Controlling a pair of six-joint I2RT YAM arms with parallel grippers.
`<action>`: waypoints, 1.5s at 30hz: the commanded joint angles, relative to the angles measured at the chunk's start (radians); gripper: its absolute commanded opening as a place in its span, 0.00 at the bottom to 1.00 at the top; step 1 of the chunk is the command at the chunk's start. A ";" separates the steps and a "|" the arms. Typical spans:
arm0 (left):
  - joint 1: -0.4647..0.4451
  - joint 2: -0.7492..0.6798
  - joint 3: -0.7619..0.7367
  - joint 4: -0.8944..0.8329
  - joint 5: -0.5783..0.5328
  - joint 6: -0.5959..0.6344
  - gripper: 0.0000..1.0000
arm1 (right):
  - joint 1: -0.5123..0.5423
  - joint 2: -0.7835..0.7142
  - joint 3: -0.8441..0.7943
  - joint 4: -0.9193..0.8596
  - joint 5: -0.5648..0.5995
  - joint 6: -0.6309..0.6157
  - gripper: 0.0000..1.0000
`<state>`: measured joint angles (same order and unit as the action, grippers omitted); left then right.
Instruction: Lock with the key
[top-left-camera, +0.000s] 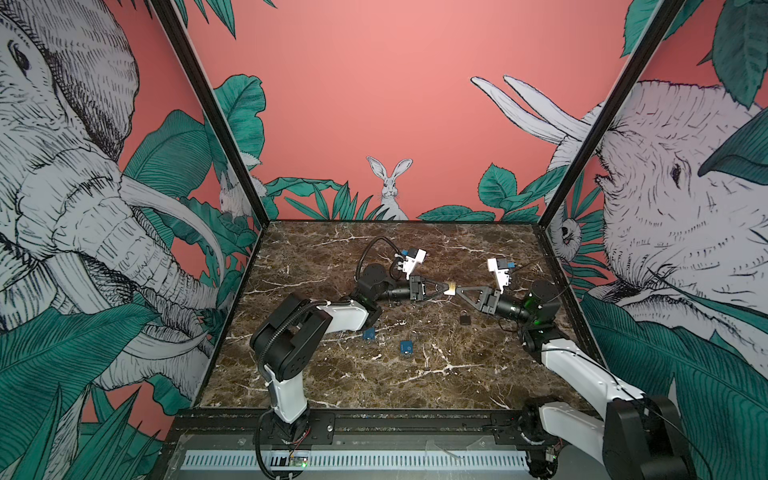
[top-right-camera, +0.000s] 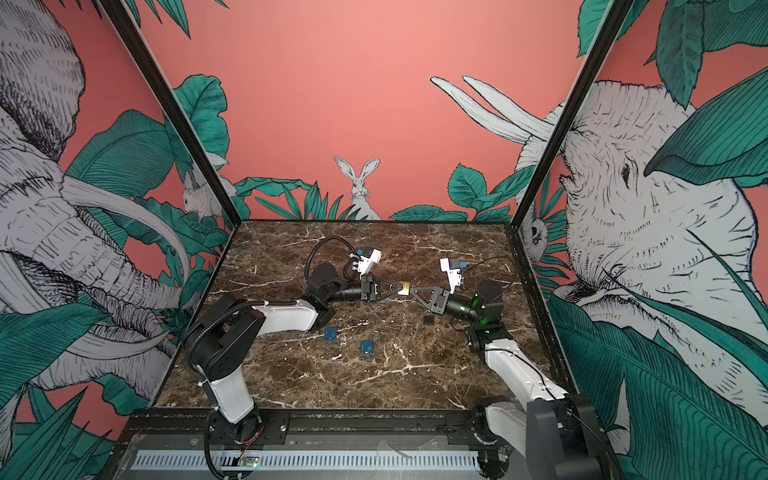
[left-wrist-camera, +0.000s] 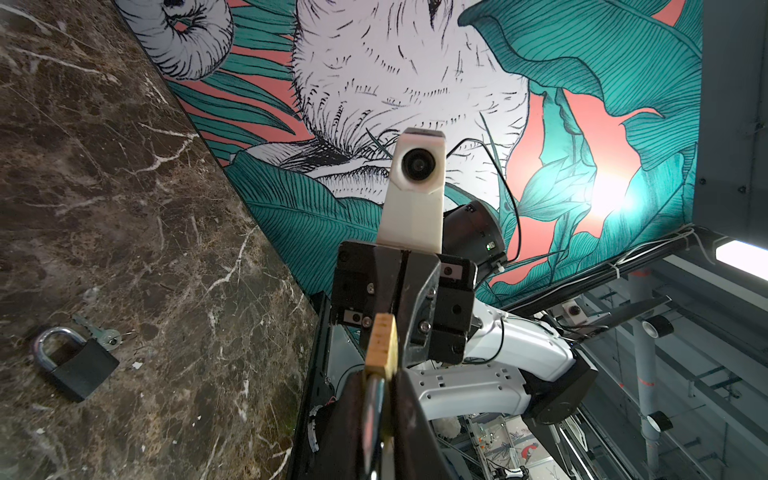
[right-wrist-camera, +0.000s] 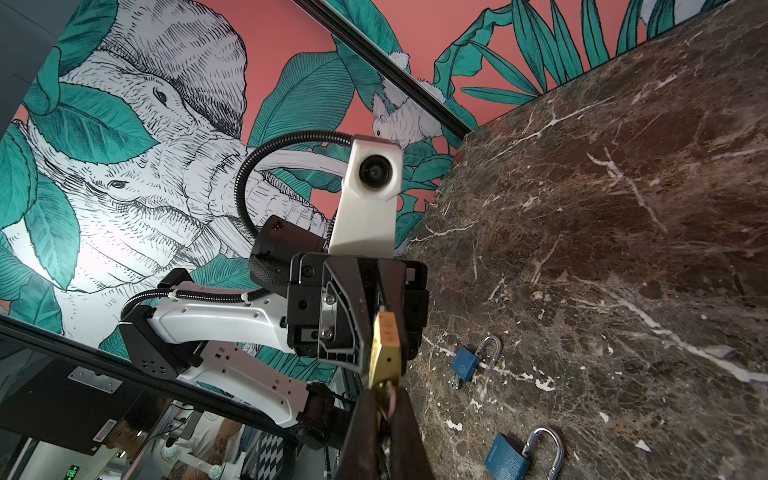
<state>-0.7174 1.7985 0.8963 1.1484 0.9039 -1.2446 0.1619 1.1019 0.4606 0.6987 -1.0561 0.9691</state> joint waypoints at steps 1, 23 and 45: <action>-0.017 -0.042 0.036 0.048 0.028 0.020 0.20 | 0.005 0.019 0.023 0.007 0.042 -0.021 0.00; -0.018 -0.039 0.036 0.076 0.030 -0.001 0.23 | 0.011 0.070 0.013 0.022 0.059 -0.028 0.00; -0.016 -0.091 0.025 -0.055 0.069 0.106 0.00 | -0.016 0.049 0.025 -0.015 0.040 -0.020 0.30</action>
<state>-0.7197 1.7920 0.8974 1.0996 0.9161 -1.2098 0.1608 1.1656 0.4702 0.7048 -1.0424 0.9577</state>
